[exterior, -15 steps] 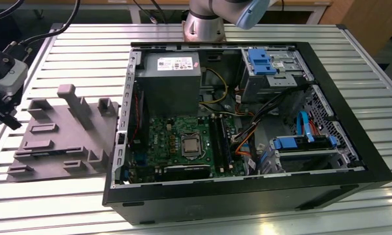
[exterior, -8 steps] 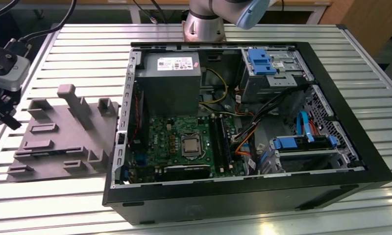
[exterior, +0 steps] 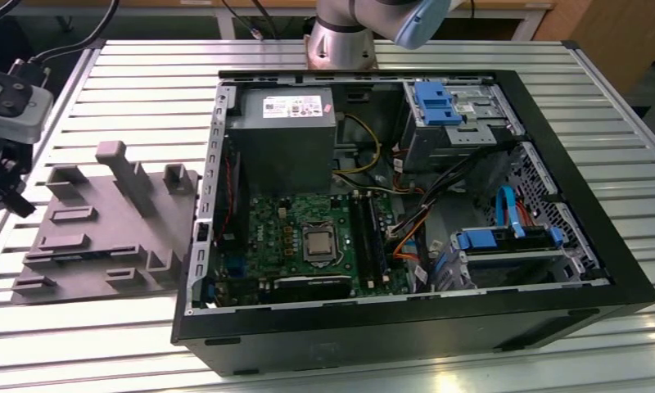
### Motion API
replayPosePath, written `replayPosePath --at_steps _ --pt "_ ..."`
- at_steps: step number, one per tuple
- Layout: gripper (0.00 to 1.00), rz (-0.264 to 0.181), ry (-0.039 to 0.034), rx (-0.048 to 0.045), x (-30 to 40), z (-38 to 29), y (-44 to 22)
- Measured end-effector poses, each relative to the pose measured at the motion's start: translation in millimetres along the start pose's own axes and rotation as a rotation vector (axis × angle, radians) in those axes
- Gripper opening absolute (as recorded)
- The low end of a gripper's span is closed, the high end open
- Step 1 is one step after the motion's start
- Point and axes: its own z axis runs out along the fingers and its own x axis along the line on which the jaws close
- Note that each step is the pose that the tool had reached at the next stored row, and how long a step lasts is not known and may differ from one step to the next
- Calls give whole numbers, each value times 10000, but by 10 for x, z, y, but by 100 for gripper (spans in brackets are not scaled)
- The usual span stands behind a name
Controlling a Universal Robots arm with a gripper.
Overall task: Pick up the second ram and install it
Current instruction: 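Pick up the second ram and move it above second insertion slot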
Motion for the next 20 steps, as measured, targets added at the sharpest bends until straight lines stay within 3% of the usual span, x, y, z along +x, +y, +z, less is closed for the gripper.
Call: replayPosePath --at_steps 20 --pt "11 -3015 134 -75 0 10 -1"
